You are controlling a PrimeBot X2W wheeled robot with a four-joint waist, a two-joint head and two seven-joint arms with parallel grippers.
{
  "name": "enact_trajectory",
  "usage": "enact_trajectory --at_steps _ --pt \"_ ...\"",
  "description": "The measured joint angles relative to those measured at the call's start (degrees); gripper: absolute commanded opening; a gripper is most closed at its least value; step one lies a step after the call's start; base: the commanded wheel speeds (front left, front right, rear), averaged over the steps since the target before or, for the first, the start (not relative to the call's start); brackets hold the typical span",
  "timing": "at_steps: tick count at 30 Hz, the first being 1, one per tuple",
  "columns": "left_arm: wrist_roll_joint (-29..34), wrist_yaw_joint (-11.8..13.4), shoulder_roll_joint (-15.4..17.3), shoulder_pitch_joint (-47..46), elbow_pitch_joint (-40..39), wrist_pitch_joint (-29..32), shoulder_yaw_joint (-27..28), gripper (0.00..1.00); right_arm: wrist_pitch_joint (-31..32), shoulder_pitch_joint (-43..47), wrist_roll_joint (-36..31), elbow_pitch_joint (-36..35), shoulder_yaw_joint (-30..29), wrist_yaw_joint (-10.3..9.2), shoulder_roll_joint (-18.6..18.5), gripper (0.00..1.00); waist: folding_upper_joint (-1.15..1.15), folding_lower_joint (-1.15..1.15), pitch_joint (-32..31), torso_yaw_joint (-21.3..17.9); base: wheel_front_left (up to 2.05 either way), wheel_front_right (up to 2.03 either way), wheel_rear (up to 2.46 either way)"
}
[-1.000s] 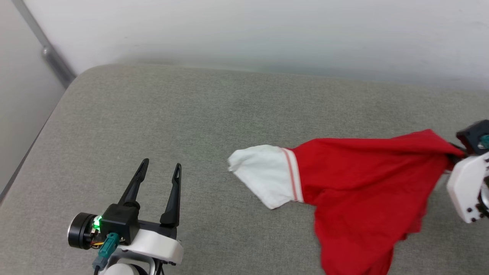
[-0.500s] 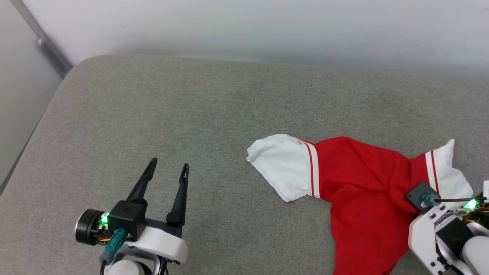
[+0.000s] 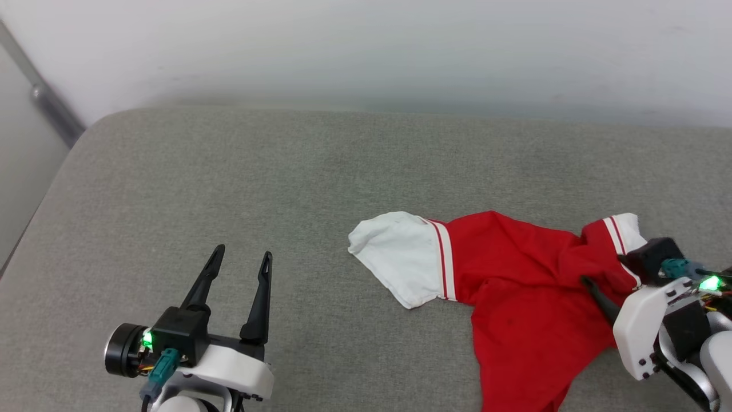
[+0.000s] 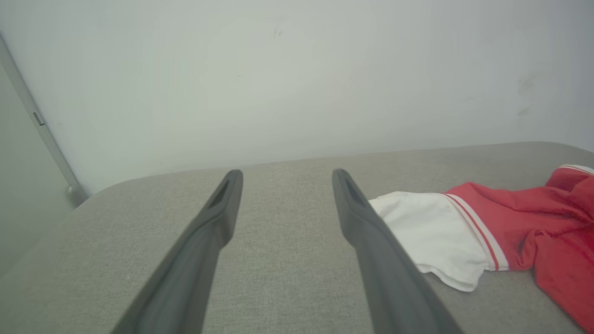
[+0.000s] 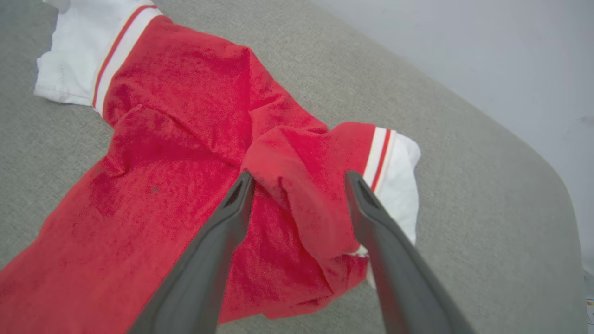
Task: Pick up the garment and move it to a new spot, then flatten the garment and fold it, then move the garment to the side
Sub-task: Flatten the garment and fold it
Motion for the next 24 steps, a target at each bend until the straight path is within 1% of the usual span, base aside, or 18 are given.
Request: enact_trajectory --at_steps 5,8,12,16,19,21,24 --pt "-0.6 0.0 -0.2 0.5 -0.8 0.0 1.1 1.0 -3.8 1.4 -0.2 -6.5 -5.9 0.0 0.4 1.0 0.0 0.0 -1.2 -3.1 0.0 0.0 0.0" --pt "-0.4 0.1 0.0 0.5 -1.1 0.0 1.6 1.0 -7.0 3.1 -0.5 -11.0 -10.4 0.0 2.0 1.0 0.0 0.0 -1.6 -5.1 0.0 0.0 0.0" --pt "-0.6 -0.1 0.0 0.3 -1.3 0.0 1.6 1.0 -13.5 5.7 -2.4 -15.6 -17.6 -0.01 6.0 1.0 0.0 0.0 -1.9 -7.6 0.0 0.0 0.0" --pt "-1.4 -0.4 -0.3 0.1 -1.1 0.9 1.2 1.0 -19.3 9.2 -3.8 -18.2 -23.0 -0.01 11.0 1.0 0.0 0.0 -1.6 -9.5 0.0 0.0 0.0" --pt "-2.3 -1.6 -0.4 0.1 -1.2 3.3 0.0 1.0 -22.1 10.9 -4.5 -19.5 -25.3 -0.01 13.9 1.0 0.0 0.0 -0.9 -10.6 0.0 0.0 0.0" --pt "-2.4 -2.6 -0.4 -0.8 -1.8 6.0 -1.6 1.0 -23.0 11.5 -4.9 -19.9 -26.5 -0.01 15.2 1.0 0.0 0.0 0.0 -11.0 0.0 0.0 0.0" --pt "-2.6 -3.9 -0.6 -4.3 -2.9 12.8 -4.3 1.0 -23.8 11.9 -5.1 -20.8 -27.7 -0.01 16.4 1.0 0.0 0.0 1.4 -11.5 0.0 0.0 0.0"
